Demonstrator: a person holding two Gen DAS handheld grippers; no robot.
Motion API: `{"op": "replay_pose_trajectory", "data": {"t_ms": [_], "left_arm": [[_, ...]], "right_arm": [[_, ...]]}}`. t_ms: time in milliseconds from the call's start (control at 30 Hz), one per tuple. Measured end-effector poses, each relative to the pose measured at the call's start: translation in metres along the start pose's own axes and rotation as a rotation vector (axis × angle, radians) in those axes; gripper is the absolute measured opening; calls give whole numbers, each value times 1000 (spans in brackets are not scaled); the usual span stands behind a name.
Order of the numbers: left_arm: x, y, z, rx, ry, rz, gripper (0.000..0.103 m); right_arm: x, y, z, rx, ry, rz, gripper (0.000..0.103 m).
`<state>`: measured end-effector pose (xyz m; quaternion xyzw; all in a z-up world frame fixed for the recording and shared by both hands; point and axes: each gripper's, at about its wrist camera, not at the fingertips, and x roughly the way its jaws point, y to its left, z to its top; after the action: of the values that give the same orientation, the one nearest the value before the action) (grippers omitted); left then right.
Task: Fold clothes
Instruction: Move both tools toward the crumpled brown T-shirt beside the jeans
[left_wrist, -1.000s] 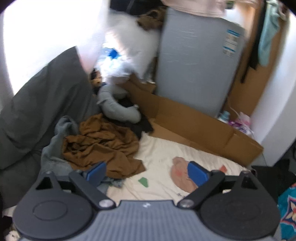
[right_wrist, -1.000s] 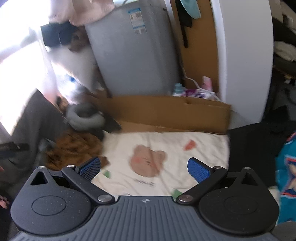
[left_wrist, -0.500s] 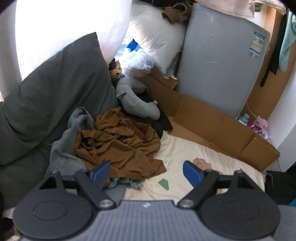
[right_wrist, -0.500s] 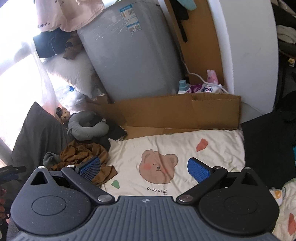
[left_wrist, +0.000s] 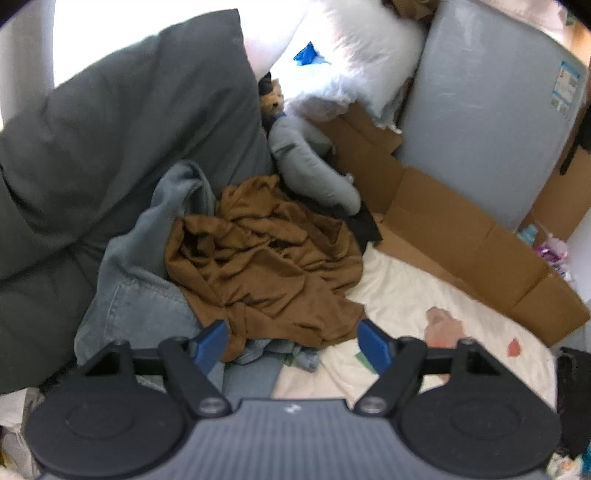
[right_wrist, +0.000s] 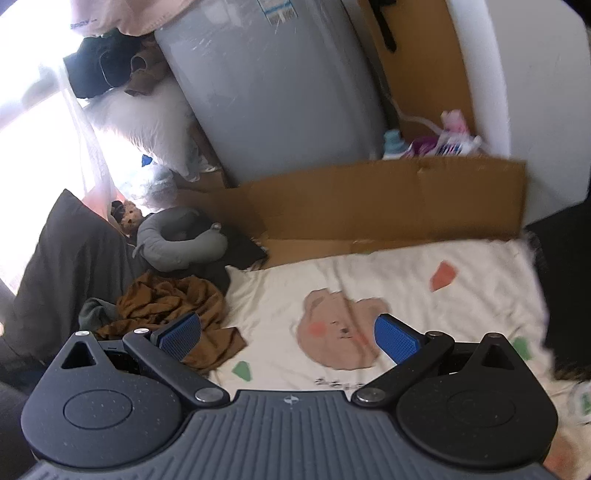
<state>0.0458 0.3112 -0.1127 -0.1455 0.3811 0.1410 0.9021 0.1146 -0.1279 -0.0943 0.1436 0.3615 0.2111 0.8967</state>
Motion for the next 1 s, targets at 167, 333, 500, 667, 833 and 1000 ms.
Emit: {"op": "replay_pose_trajectory", "data": {"t_ms": [167, 333, 500, 667, 833, 1000], "left_arm": [[31, 13, -16, -17, -2, 18, 66], [60, 27, -27, -68, 2, 51, 62], [91, 36, -34, -103, -10, 88, 62], [123, 48, -37, -196, 14, 100, 62], [153, 49, -45, -180, 29, 134, 62], [180, 56, -57, -209, 39, 146, 62]], "right_arm": [[50, 4, -16, -71, 53, 1, 103], [96, 4, -26, -118, 126, 27, 89], [145, 12, -40, -201, 192, 22, 86], [187, 23, -57, -289, 254, 53, 84], [227, 25, -69, -292, 307, 104, 82], [265, 26, -77, -343, 364, 129, 73]]}}
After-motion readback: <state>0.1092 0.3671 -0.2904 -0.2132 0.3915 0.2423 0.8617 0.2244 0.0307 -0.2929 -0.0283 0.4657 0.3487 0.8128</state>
